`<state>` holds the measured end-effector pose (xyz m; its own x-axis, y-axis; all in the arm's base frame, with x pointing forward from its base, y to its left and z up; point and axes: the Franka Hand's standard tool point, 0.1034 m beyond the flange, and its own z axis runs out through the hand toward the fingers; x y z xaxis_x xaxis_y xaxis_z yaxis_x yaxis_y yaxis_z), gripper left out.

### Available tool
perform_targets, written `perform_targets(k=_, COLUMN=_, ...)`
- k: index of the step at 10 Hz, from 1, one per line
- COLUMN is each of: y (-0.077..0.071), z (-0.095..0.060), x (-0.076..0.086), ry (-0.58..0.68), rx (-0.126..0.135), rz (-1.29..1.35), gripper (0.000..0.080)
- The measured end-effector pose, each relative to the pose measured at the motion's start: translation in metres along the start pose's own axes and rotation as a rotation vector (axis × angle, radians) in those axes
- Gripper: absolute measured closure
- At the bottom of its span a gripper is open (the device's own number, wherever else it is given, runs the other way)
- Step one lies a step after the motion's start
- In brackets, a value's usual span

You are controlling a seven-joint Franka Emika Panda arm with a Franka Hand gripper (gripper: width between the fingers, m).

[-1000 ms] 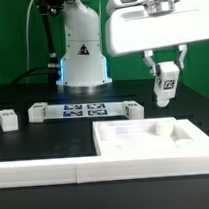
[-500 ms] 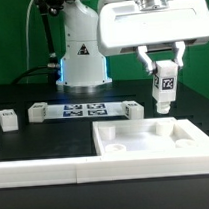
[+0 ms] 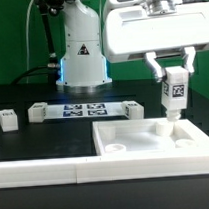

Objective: Assemble one leg

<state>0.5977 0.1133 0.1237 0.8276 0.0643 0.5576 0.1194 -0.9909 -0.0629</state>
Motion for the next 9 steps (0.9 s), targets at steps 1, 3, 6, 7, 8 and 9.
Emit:
perform_targets(k=1, y=-0.001, z=0.007, x=0.006, ry=0.007, rx=0.002, rz=0.003, gripper=0.0506)
perform_targets(k=3, y=-0.001, z=0.016, x=0.002, ry=0.0, rx=0.004, rz=0.004, gripper=0.0506)
perform_targets(k=6, y=-0.005, z=0.024, x=-0.006, ry=0.011, rx=0.003, rz=0.0, gripper=0.0506)
perform_targets(k=7, y=-0.005, z=0.025, x=-0.005, ry=0.018, rx=0.003, rz=0.0, gripper=0.0506)
perform_targets(k=8, y=-0.005, z=0.026, x=-0.002, ry=0.024, rx=0.003, rz=0.001, gripper=0.0506)
perform_targets(k=9, y=-0.004, z=0.028, x=-0.001, ry=0.028, rx=0.002, rz=0.002, gripper=0.0506)
